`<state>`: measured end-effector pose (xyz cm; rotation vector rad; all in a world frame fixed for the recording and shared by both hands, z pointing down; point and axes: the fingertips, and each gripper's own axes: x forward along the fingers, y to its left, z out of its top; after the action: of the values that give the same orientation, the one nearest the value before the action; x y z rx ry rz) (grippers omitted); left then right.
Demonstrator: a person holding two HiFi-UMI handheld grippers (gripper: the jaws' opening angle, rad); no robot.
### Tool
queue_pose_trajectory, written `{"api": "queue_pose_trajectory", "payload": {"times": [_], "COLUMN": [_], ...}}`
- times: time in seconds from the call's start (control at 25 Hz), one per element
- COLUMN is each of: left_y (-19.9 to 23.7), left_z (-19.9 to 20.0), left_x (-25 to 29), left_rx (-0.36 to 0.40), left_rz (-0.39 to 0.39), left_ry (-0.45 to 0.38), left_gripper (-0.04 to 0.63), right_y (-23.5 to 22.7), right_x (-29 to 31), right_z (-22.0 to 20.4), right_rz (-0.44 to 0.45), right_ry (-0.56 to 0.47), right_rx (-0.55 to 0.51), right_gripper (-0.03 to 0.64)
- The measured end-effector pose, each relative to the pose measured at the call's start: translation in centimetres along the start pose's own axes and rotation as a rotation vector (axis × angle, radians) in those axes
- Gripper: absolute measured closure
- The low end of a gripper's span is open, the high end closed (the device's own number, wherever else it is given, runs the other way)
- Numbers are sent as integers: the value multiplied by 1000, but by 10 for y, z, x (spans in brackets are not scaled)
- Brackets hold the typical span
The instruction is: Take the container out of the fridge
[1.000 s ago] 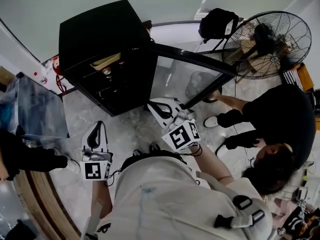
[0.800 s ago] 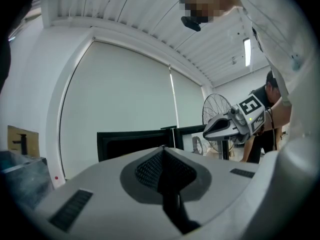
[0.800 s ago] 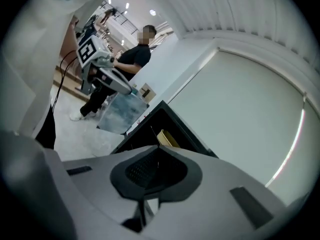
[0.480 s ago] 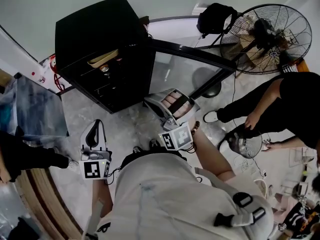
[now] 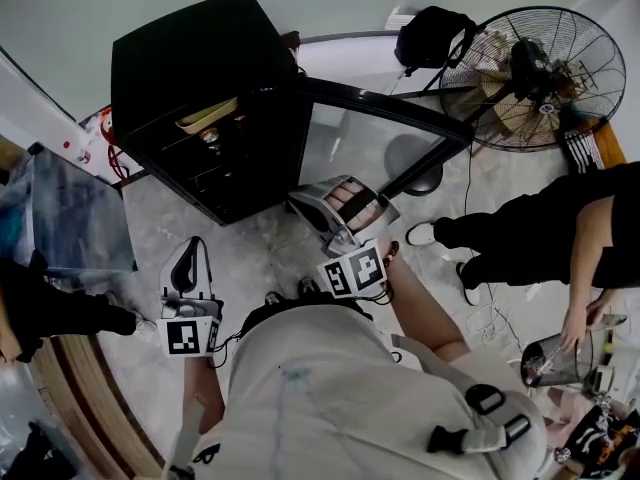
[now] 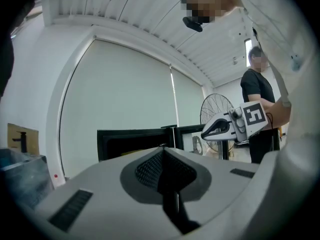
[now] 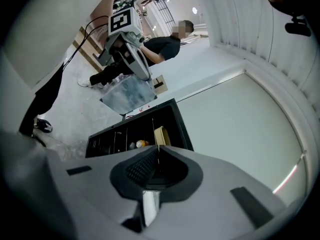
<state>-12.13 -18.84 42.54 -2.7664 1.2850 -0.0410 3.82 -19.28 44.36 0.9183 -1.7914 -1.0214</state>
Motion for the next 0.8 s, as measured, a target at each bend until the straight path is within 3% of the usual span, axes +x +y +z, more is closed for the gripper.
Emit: {"api": "queue_pose_trajectory", "payload": {"times": [0.2, 0.28, 0.4, 0.6, 0.8], "left_y": [0, -1, -1, 0, 6], "left_z": [-1, -2, -3, -6, -5], "left_x": [-1, -2, -4, -7, -16], "left_rx": [6, 8, 4, -1, 3], "left_rz": [-7, -8, -2, 6, 45], "left_ry": [4, 5, 10, 17, 24], "left_gripper": [589, 589, 589, 589, 589], "right_y": [4, 6, 8, 15, 10], "right_x": [4, 5, 7, 16, 36], "right_z": [-1, -2, -6, -11, -14], "right_rz": [27, 36, 48, 92, 122], "right_ry": [1, 5, 19, 30, 29], "right_rx": [33, 51, 70, 85, 75], "right_gripper": [593, 466, 366, 289, 276]}}
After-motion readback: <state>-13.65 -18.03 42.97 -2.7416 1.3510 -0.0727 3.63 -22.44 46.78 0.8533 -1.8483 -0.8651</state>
